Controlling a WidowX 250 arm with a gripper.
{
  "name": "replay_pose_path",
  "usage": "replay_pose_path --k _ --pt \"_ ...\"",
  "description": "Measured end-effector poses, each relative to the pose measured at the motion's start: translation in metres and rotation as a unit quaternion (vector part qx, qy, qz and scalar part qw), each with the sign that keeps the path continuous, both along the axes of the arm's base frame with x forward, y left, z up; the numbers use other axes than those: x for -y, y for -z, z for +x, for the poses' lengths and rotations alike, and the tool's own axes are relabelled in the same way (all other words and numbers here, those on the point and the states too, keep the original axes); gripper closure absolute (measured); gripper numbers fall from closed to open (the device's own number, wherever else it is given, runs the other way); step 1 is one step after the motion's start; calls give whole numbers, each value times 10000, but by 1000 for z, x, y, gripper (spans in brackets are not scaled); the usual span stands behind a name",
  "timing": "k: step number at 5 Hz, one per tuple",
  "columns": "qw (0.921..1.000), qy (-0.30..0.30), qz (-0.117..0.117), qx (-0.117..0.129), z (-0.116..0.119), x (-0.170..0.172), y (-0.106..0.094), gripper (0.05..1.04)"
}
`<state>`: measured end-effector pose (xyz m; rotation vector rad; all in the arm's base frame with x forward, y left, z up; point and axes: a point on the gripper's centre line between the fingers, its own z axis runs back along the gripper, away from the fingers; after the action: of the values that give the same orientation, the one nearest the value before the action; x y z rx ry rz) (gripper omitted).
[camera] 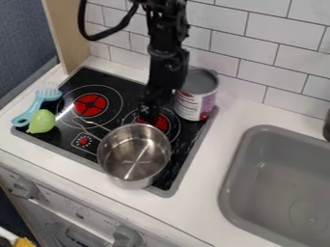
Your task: Push the can to the upper right side of the burner
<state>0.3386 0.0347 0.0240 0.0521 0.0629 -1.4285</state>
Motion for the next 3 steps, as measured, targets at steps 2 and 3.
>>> replay_pose_path --k 2,3 --pt "9991 -250 -181 295 2 -8 -26 83" --pt "9969 -442 -264 591 2 -19 -54 83"
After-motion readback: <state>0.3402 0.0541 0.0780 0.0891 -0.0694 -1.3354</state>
